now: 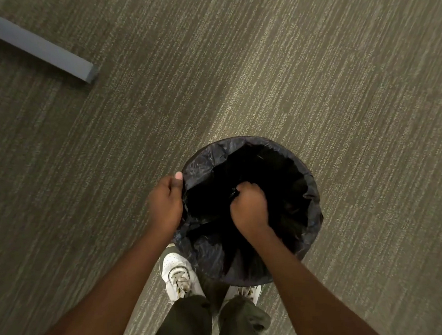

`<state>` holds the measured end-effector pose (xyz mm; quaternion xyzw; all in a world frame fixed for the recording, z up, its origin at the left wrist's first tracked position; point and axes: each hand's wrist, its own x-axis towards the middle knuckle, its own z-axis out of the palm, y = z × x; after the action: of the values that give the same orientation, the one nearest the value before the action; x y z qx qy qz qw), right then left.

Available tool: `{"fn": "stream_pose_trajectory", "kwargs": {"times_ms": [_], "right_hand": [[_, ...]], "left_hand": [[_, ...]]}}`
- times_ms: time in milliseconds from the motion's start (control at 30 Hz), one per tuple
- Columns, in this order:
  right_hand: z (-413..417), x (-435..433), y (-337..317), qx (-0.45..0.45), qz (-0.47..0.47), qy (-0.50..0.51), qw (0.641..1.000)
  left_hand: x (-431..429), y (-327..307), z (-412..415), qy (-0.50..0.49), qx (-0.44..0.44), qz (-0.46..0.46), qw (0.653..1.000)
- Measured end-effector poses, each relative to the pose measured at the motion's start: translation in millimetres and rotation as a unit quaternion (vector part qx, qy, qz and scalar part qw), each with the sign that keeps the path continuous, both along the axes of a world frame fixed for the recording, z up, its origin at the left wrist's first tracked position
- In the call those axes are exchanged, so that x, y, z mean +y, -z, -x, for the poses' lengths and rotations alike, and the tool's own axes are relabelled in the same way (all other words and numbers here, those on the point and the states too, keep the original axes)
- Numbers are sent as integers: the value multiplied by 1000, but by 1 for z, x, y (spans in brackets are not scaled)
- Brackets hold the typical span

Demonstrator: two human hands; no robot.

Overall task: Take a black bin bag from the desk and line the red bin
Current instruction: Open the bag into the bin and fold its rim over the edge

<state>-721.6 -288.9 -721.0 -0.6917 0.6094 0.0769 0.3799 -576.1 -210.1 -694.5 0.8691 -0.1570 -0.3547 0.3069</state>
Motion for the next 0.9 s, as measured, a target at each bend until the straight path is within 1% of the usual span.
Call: {"fn": "stream_pose_trajectory", "kwargs": {"times_ms": [67,167,233,300,367,400,467,500,533,567,600,633,667,700,733,800,833,900], "right_hand": [[-13,-6,47,76,-127,27,989],[-23,-14,95,108,-217,39,969],[-26,-13,111,84,-264,32,960],[-25,-10,124,41,-300,69,950],[-26,-8,125,18,-306,116,945],[-27,-6,119,6,-299,139,944],[-28,-1,93,-25,-253,159,954],[-25,2,74,-36,-219,151,963],[-20,7,52,-32,-179,121,976],[-13,11,31,-11,-117,72,990],[-3,16,10,23,-23,12,999],[8,20,-8,65,83,-38,994],[20,20,-22,105,171,-61,978],[32,18,-30,143,222,-61,963],[44,13,-35,180,231,-49,955],[71,-3,-35,237,211,-42,947],[84,-10,-31,256,200,-58,944],[105,-18,-23,271,176,-115,939]], "left_hand": [[2,2,0,12,-11,15,1000],[6,6,2,13,-4,34,999],[5,10,2,4,6,40,999],[6,13,0,3,10,44,999],[7,12,-1,5,11,46,999],[8,10,-1,7,11,45,999],[6,5,-1,9,5,36,999],[5,2,-1,8,1,29,1000],[4,0,-2,14,-8,16,1000],[4,-3,-2,28,-24,-2,999],[5,-4,-1,48,-48,-20,997],[6,-5,0,73,-76,-38,994],[8,-7,1,98,-105,-58,988],[9,-10,4,118,-134,-79,981],[10,-13,6,137,-165,-97,972],[13,-17,10,205,-235,-124,942],[15,-18,12,253,-264,-133,921],[20,-14,16,337,-286,-146,885]]}}
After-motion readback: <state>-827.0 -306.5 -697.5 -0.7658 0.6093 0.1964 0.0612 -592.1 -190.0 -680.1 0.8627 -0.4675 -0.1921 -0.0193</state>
